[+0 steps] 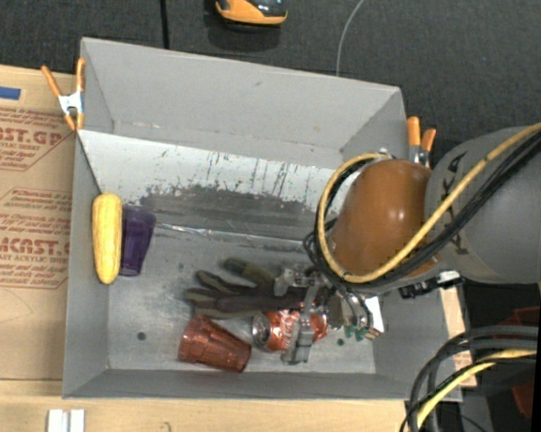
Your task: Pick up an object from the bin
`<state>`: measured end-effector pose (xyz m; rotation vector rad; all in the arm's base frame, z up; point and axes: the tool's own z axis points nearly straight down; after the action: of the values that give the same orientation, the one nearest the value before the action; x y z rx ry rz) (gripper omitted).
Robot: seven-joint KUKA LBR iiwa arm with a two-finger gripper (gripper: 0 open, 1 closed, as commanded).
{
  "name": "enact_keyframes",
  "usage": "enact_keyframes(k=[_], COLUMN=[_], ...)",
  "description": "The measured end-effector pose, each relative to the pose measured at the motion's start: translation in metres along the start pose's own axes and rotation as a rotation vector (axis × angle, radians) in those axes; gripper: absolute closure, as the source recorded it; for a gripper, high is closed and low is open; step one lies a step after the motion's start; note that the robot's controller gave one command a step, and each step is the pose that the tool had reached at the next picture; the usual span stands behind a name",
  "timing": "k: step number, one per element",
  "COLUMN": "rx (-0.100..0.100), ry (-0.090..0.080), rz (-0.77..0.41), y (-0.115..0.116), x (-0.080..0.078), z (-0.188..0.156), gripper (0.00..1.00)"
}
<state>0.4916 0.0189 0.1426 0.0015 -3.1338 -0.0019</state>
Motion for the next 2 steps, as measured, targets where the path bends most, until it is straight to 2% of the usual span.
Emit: enact_keyframes(k=[1,2], rx=[0.0,0.0], ry=[-0.007,-0.008], rz=[0.0,-0.172], y=[0.0,-0.041], x=[-0.002,-0.009], z=[-0.004,0.071], gripper=[0.0,1.0])
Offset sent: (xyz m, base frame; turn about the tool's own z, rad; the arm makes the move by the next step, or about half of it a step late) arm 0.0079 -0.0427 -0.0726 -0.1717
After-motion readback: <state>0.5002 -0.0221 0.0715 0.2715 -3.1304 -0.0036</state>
